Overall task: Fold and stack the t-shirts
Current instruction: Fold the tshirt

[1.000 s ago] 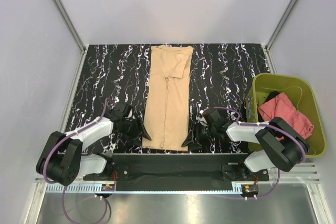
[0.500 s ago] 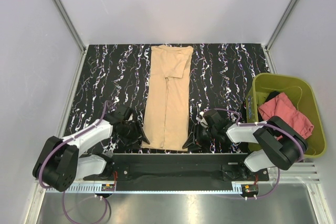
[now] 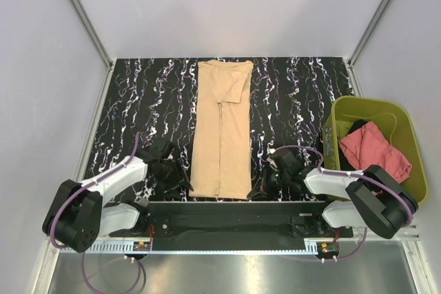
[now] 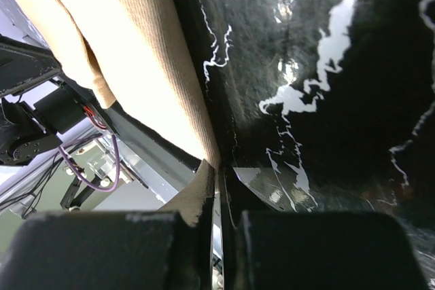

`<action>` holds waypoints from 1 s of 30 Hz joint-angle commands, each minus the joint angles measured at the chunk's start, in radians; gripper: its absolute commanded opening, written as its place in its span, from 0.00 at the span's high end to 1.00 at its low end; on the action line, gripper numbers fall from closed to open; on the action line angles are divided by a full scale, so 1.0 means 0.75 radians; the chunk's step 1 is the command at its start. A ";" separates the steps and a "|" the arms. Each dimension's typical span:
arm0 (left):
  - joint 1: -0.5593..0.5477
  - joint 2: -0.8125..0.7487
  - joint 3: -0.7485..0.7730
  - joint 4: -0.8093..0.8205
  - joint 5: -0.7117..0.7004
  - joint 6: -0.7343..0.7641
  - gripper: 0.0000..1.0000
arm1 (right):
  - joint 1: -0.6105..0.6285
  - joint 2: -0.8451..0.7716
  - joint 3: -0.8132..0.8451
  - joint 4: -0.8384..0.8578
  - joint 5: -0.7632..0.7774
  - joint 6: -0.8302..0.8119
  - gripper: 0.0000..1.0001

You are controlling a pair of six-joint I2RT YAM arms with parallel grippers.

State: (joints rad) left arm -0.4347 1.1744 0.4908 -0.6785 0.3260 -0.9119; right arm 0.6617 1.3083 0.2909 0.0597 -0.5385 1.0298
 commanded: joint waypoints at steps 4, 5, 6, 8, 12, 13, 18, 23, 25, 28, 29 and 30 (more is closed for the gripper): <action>-0.026 0.085 -0.030 0.133 0.019 0.062 0.41 | -0.001 0.002 -0.012 -0.073 0.076 -0.023 0.99; -0.030 0.099 -0.031 0.144 0.028 0.068 0.40 | -0.001 0.006 -0.007 -0.073 0.072 -0.027 0.99; -0.032 0.107 -0.031 0.154 0.030 0.070 0.40 | -0.001 0.012 -0.003 -0.071 0.068 -0.035 0.99; -0.040 0.132 -0.031 0.160 0.030 0.079 0.41 | -0.001 0.017 0.009 -0.071 0.068 -0.037 1.00; -0.044 0.140 -0.057 0.166 -0.011 0.050 0.49 | -0.001 0.006 0.013 -0.071 0.061 -0.029 1.00; -0.046 0.140 -0.061 0.168 -0.019 0.050 0.51 | -0.001 0.000 0.013 -0.071 0.057 -0.029 1.00; -0.046 0.171 -0.047 0.229 -0.013 0.060 0.86 | -0.003 -0.024 0.007 -0.125 0.043 -0.031 1.00; -0.083 0.097 0.027 0.234 0.009 0.056 1.00 | -0.007 -0.098 0.039 -0.186 0.020 -0.035 1.00; -0.087 0.042 0.080 0.230 -0.003 0.046 1.00 | -0.035 -0.149 0.109 -0.268 0.020 -0.052 1.00; -0.085 0.046 0.208 0.221 -0.050 0.042 1.00 | -0.127 -0.131 0.276 -0.370 -0.008 -0.133 1.00; -0.083 0.064 0.249 0.219 -0.070 0.046 1.00 | -0.221 -0.098 0.334 -0.400 -0.022 -0.166 1.00; -0.079 0.089 0.345 0.213 -0.089 0.056 1.00 | -0.258 -0.057 0.391 -0.447 -0.057 -0.235 1.00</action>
State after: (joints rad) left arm -0.4984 1.2350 0.5934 -0.5655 0.3420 -0.8875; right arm 0.5602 1.2339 0.4366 -0.1936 -0.5529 0.9630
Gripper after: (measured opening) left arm 0.024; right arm 0.051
